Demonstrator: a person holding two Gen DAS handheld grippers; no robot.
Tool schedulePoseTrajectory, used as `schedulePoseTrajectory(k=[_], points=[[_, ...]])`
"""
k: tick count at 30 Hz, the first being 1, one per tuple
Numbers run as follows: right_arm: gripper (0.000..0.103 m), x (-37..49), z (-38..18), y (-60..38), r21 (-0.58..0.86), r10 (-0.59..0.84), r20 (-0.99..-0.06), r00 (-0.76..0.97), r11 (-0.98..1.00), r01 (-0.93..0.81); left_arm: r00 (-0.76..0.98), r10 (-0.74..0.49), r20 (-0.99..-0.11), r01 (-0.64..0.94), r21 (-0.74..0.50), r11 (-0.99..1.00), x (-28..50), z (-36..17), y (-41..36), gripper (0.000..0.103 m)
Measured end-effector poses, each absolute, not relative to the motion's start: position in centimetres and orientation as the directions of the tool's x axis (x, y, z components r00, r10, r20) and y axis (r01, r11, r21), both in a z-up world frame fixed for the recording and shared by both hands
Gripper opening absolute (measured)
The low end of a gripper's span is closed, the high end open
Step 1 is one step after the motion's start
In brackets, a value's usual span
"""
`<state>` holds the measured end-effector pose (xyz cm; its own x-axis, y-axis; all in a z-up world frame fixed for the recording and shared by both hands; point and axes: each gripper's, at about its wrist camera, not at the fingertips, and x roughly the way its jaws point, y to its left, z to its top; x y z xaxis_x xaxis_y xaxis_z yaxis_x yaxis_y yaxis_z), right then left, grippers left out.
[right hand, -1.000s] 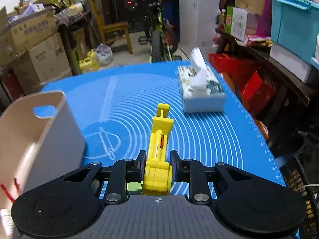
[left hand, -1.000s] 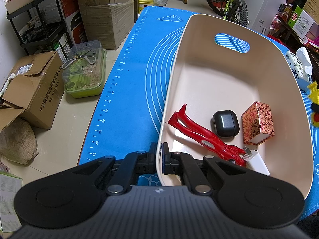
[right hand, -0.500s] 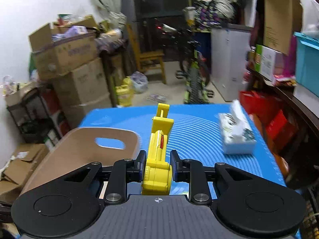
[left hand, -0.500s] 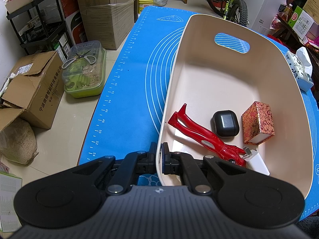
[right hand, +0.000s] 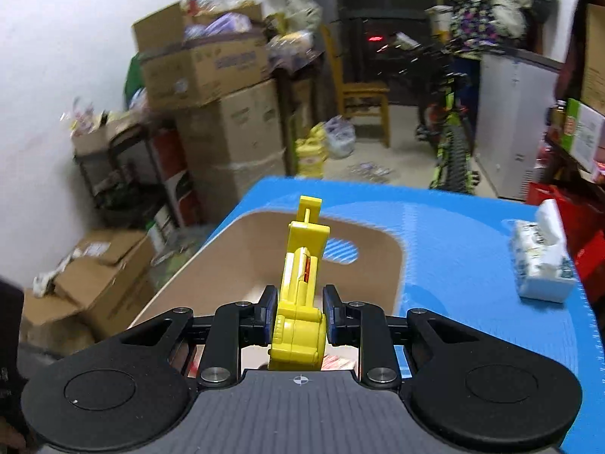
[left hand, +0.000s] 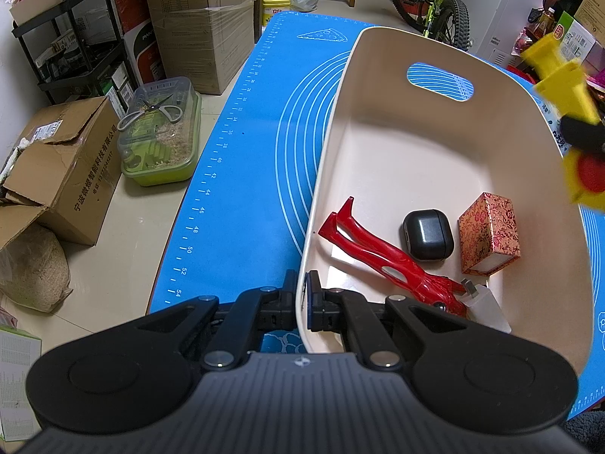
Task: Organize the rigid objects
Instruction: 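Carry the yellow toy into the bin and release it, then grasp the green round tin with the right tool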
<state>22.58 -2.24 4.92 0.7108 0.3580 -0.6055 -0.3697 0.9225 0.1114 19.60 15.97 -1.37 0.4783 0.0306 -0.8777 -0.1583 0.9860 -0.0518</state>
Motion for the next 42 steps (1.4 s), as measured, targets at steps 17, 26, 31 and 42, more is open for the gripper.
schedulePoseTrajectory(k=[17, 26, 31, 42], points=[[0.033, 22.4, -0.6, 2.8, 0.072, 0.331, -0.810, 0.484, 0.876, -0.477, 0.478, 0.031, -0.878, -0.158, -0.052, 0.986, 19.6, -1.3, 16.0, 0.006], [0.065, 22.0, 1.6, 1.2, 0.084, 0.362, -0.750, 0.553, 0.882, -0.463, 0.478, 0.032, -0.878, -0.159, -0.051, 0.986, 19.6, -1.3, 16.0, 0.006], [0.075, 22.0, 3.9, -1.4, 0.087, 0.358, -0.703, 0.614, 0.901, -0.425, 0.478, 0.031, -0.878, -0.159, -0.051, 0.986, 19.6, -1.3, 16.0, 0.006], [0.088, 22.9, 3.9, -10.3, 0.119, 0.240, -0.655, 0.716, 0.969, -0.215, 0.478, 0.032, -0.878, -0.159, -0.051, 0.986, 19.6, -1.3, 16.0, 0.006]])
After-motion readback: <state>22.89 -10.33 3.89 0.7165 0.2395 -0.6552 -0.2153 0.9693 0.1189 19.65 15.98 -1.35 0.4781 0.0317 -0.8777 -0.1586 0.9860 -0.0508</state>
